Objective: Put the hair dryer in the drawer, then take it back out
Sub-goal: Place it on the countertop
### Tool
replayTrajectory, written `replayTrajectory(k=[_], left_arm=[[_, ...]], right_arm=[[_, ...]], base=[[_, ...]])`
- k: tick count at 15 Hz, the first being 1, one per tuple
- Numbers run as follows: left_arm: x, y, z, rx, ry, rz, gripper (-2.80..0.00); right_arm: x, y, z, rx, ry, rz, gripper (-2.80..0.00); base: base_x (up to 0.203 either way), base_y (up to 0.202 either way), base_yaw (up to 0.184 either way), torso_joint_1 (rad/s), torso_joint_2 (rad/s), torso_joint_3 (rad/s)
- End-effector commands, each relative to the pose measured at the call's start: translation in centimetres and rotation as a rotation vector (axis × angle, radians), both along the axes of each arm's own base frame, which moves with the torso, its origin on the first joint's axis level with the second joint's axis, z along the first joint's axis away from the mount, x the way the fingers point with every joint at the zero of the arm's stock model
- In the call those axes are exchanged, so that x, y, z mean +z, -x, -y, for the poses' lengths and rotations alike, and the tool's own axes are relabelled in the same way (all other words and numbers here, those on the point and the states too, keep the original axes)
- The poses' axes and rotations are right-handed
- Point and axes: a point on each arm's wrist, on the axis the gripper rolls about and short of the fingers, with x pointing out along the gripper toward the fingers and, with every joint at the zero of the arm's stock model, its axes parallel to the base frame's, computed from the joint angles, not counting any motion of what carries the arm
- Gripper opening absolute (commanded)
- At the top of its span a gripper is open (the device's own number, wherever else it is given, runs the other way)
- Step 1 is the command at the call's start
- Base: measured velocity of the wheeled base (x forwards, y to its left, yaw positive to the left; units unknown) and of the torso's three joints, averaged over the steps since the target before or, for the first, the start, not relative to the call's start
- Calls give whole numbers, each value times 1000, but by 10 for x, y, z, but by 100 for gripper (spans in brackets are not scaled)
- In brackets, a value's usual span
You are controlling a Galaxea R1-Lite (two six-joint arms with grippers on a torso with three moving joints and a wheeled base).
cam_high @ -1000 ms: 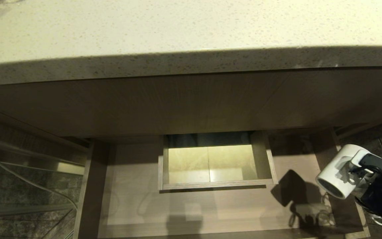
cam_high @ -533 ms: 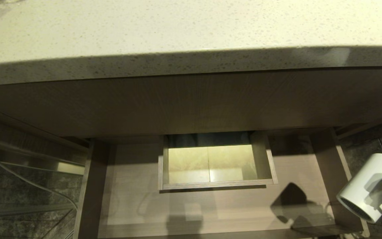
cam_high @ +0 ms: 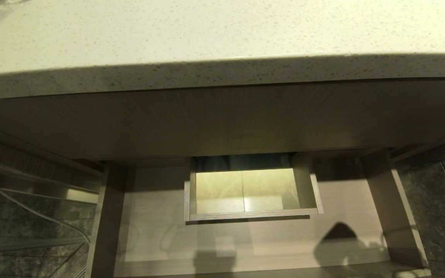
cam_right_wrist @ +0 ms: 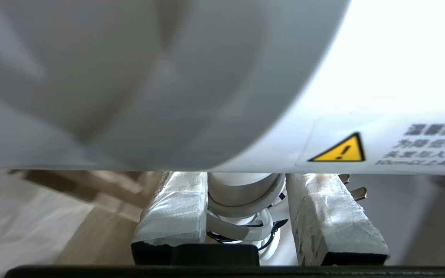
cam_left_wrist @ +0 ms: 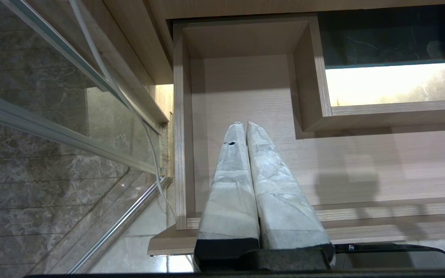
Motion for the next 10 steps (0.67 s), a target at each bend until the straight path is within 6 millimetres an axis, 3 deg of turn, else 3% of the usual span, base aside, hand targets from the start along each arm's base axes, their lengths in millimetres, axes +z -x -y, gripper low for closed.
replayTrajectory(k=[1, 5, 10], left_arm=[[0, 0, 0, 0, 0, 0, -280], [0, 0, 0, 0, 0, 0, -280], [0, 0, 0, 0, 0, 0, -280]], right_arm=[[18, 47, -10, 3, 50, 180, -280], [46, 83, -18, 7, 76, 290, -280], [87, 93, -21, 8, 96, 391, -280]], base=[[0, 0, 0, 0, 0, 0], [0, 0, 0, 0, 0, 0], [0, 0, 0, 0, 0, 0]])
